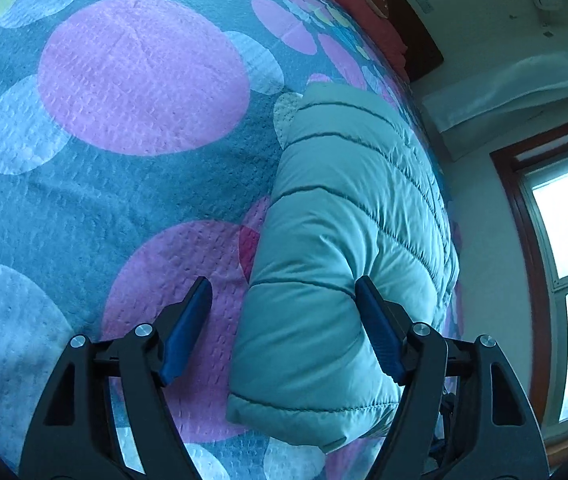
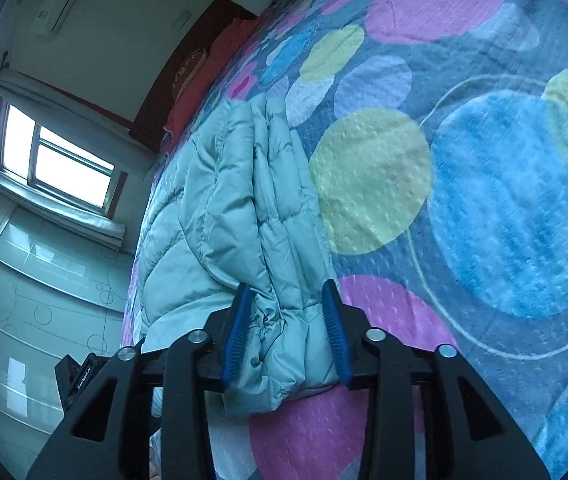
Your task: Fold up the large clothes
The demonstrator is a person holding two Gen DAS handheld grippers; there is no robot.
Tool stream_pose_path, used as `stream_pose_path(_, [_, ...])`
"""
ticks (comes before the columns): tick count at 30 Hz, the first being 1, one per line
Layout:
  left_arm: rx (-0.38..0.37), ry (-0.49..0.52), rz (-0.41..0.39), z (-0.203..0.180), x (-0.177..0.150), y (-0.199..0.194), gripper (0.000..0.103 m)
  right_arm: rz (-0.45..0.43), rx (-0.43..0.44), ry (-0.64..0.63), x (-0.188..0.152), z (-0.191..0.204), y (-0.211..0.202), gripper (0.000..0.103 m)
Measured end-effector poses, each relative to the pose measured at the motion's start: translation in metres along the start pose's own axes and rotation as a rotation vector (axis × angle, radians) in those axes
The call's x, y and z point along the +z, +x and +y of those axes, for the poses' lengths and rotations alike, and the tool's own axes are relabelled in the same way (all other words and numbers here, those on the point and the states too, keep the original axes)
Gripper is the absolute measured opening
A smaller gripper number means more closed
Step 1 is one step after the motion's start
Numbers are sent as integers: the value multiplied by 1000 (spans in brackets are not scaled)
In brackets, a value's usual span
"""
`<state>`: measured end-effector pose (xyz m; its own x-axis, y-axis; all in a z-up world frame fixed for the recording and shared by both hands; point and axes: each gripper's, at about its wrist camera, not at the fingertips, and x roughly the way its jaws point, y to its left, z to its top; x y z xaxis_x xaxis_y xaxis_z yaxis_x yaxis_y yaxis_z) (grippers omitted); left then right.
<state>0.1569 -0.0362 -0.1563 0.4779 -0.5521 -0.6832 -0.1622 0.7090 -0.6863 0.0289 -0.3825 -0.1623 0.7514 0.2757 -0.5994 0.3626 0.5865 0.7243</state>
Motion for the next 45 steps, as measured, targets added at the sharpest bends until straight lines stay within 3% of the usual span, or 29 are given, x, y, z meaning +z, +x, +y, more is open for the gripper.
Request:
stream_pose_path(2, [-24, -30, -19, 0, 9, -6, 75, -57, 5, -4, 10, 4, -15, 60])
stream_pose_path(5, [-38, -37, -28, -7, 24, -5, 76, -88, 20, -27, 29, 16, -20, 63])
stream_pose_path(8, [-67, -59, -13, -12, 35, 7, 79, -67, 45, -40, 45, 26, -5, 65])
stream_pose_path(15, [-86, -87, 89, -12, 43, 53, 86, 1, 1, -11, 57, 27, 54, 65])
stream_pose_path(18, [-96, -33, 116, -20, 45, 62, 92, 31, -13, -13, 59, 22, 70, 73])
stream_pose_path(22, [-87, 22, 125, -27, 43, 68, 92, 40, 17, -9, 60, 16, 80, 73])
stream_pose_path(24, [-92, 41, 123, -31, 41, 71, 78, 56, 18, -42, 58, 21, 84, 57])
stream_pose_path(30, [-119, 55, 129, -34, 38, 71, 58, 95, 97, -19, 51, 21, 90, 33])
stream_pose_path(33, [-134, 71, 121, -40, 41, 63, 50, 80, 121, -30, 50, 26, 88, 29])
stream_pose_path(40, [-148, 131, 41, -47, 62, 31, 49, 68, 198, -72, 47, 51, 90, 26])
stream_pose_path(45, [-129, 129, -23, -34, 88, 8, 49, 99, 265, -70, 44, 77, 117, 26])
